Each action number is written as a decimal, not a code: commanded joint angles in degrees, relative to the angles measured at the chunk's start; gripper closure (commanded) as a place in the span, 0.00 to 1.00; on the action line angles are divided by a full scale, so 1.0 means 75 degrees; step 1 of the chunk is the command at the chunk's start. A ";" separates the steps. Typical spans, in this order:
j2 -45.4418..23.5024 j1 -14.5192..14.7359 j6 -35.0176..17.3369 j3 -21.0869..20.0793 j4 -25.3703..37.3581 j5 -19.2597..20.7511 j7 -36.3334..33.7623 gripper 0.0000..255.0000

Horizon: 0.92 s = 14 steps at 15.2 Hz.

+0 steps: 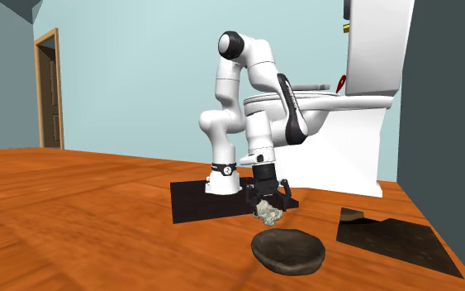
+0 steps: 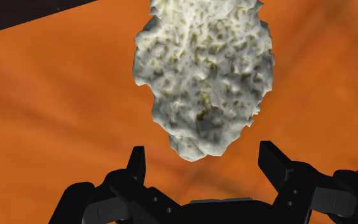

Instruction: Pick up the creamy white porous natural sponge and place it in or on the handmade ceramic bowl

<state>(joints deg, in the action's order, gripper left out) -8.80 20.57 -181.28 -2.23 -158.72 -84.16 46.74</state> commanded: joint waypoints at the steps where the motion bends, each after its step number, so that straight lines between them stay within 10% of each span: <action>1: -0.0573 -0.0253 -0.0088 -0.0298 0.0613 -0.2056 0.2039 0.00; 9: -0.0565 -0.0067 -0.0048 -0.0116 0.0600 -0.2023 0.1987 0.00; 10: -0.0565 -0.0067 -0.0048 -0.0116 0.0600 -0.2023 0.1987 1.00; 14: -0.0563 -0.0067 -0.0048 -0.0115 0.0598 -0.2023 0.1988 1.00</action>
<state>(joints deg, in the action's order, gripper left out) -13.01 20.06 -181.64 -3.08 -154.20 -99.31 61.64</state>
